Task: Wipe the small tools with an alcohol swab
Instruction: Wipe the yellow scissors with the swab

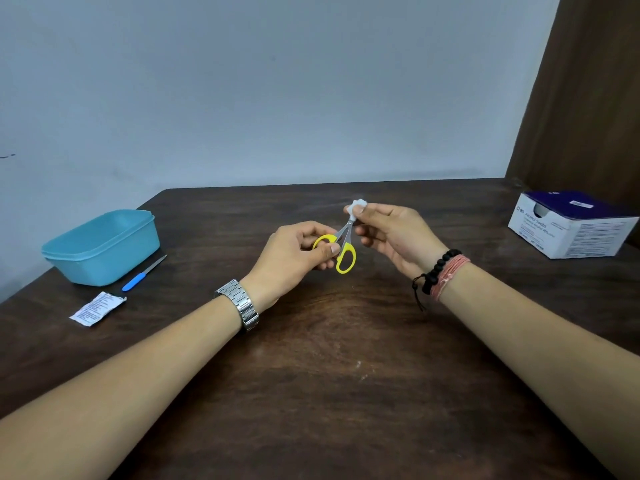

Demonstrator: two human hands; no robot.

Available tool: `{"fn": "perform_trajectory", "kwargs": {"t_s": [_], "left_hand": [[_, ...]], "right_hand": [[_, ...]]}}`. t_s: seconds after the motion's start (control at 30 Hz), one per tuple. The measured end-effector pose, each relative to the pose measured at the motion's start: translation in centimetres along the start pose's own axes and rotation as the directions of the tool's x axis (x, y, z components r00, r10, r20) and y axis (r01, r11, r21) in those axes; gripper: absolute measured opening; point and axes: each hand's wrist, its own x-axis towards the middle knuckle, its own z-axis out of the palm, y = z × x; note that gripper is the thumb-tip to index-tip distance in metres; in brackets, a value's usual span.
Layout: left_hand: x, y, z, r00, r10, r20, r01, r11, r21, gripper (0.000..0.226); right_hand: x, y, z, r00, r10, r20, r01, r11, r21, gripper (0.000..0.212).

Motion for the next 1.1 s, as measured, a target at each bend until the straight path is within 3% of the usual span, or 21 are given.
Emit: {"fn": "perform_trajectory", "kwargs": {"t_s": [0.1,0.27,0.4,0.57,0.7,0.87,1.1], "left_hand": [[-0.02,-0.35,0.00,1.000,-0.026,0.001,0.026,1.000,-0.002,0.015],[0.10,-0.05,0.16,1.000,-0.015,0.000,0.015,1.000,-0.009,0.015],[0.00,-0.29,0.01,0.999,-0.034,0.003,0.034,0.999,-0.001,0.016],[0.10,-0.02,0.10,1.000,-0.029,0.009,0.029,0.999,-0.013,0.016],[-0.03,-0.07,0.01,0.999,-0.033,0.000,0.033,0.999,-0.012,0.013],[-0.02,0.17,-0.02,1.000,-0.019,0.002,0.019,1.000,-0.004,0.013],[-0.11,0.21,0.01,0.999,-0.032,-0.003,0.032,0.999,0.000,0.014]], "right_hand": [[-0.21,0.54,0.14,0.997,0.057,0.046,-0.054,0.996,-0.065,0.010],[0.06,-0.12,0.00,1.000,-0.003,-0.025,0.003,1.000,-0.001,0.011],[-0.22,0.38,0.16,0.997,0.062,0.044,-0.060,0.996,-0.065,0.011],[0.04,-0.17,-0.01,1.000,0.003,-0.022,-0.003,1.000,0.005,0.012],[-0.17,0.60,0.25,0.997,0.057,0.049,-0.054,0.997,-0.059,0.011],[-0.02,-0.14,0.11,1.000,-0.004,-0.011,0.004,1.000,0.001,0.011],[-0.05,-0.04,0.08,1.000,0.027,0.008,-0.027,1.000,0.007,0.010]]}}
